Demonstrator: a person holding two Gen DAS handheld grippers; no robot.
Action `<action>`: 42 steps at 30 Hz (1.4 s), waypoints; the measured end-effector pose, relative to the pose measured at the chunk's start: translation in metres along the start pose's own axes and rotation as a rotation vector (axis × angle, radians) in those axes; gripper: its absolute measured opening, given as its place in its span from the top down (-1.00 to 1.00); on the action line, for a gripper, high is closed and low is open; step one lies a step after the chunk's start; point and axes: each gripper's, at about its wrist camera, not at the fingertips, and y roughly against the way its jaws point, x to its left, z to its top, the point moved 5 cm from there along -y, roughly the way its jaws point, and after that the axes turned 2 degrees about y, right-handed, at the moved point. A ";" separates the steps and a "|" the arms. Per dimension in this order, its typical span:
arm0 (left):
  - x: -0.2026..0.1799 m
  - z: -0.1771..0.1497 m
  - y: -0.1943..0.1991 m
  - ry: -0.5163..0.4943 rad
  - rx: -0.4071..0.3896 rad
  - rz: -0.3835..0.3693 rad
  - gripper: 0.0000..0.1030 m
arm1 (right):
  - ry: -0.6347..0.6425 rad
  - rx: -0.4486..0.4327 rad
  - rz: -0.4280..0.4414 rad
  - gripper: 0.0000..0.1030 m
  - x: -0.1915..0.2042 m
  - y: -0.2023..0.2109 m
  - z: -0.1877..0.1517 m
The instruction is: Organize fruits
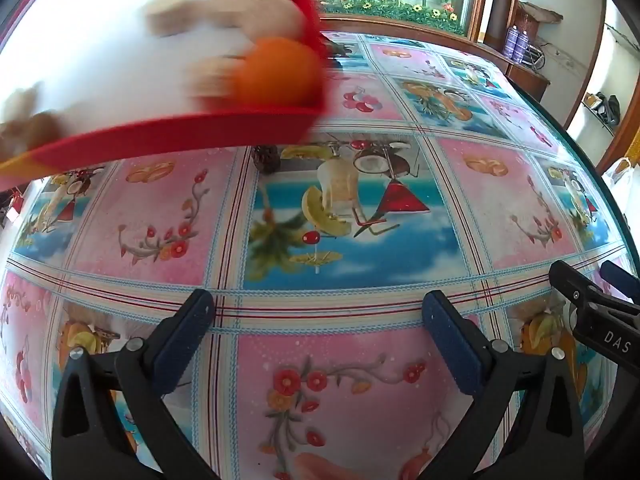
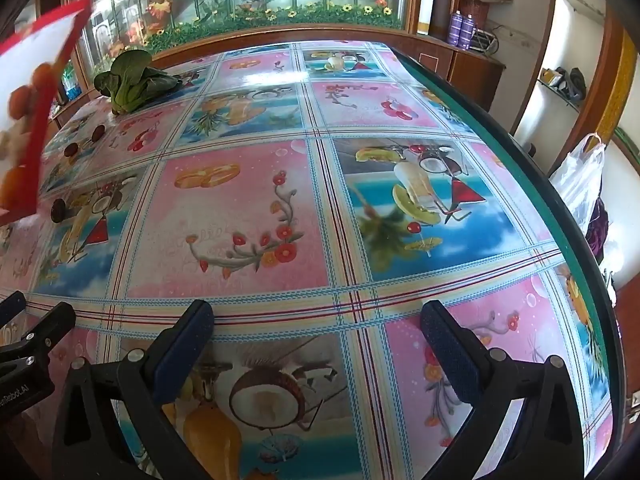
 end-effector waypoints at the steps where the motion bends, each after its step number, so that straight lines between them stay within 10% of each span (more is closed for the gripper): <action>1: 0.000 0.000 0.000 0.000 0.000 0.000 -1.00 | 0.000 0.000 0.000 -0.99 0.001 0.000 0.000; 42: -0.007 -0.002 0.002 -0.004 -0.003 0.004 -1.00 | -0.004 0.005 0.004 -0.99 0.004 -0.003 0.002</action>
